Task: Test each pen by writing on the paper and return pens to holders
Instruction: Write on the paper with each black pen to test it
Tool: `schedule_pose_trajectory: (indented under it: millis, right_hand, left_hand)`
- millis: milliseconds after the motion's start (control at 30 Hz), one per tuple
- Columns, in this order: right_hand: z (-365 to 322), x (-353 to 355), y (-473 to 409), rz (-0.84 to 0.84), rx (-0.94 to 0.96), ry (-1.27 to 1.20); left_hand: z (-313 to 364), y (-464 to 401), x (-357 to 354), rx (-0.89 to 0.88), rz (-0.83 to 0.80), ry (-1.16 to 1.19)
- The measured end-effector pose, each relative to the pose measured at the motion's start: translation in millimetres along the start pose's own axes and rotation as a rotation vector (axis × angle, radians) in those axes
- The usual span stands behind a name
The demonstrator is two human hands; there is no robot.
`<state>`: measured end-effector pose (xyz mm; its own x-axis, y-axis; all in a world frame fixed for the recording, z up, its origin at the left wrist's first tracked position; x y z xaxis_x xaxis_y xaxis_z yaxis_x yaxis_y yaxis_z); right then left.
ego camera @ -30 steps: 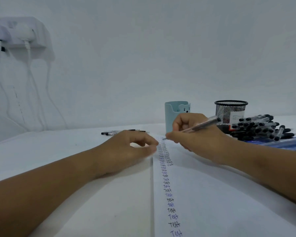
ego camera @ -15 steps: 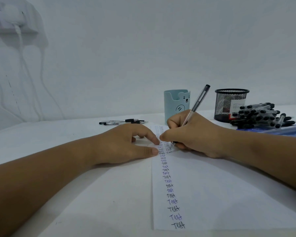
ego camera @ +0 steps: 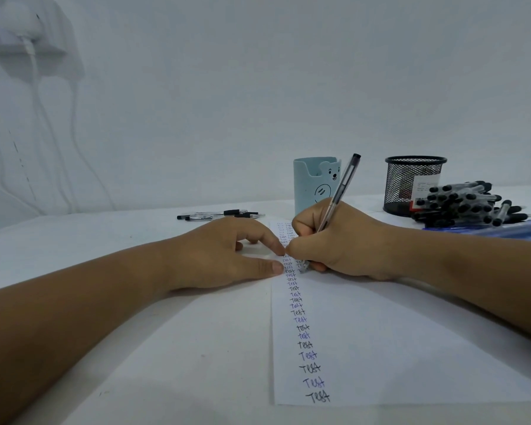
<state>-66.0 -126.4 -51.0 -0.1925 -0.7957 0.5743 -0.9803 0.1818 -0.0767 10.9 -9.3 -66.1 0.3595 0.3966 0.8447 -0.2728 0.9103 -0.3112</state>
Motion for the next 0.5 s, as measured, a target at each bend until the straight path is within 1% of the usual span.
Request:
schedule_pose_trajectory:
  millis: [167,333,500]
  right_hand:
    - [2.7,0.4,-2.7,-0.015,-0.002,-0.046]
    - [-0.3,-1.5,-2.3,0.007,0.020,-0.004]
    - [2.0,1.9,-2.4,0.012,0.019,-0.040]
  left_hand:
    - [1.4,-1.0,0.4,-0.006,0.002,-0.001]
    - [1.1,0.2,0.4,0.003,0.002,0.004]
    - [3.3,0.4,0.1,0.001,0.002,0.013]
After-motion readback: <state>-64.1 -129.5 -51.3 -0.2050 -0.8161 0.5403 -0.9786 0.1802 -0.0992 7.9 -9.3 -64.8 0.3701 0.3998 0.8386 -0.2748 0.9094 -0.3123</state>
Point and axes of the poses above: each hand's wrist, its own y-axis away from the middle knuckle, its own x-axis out of the back of the hand, z = x × y, the point moved 8 cm from there along -y, towards the middle knuckle, and after that the axes turned 15 degrees about -x, right-handed, at the moved point
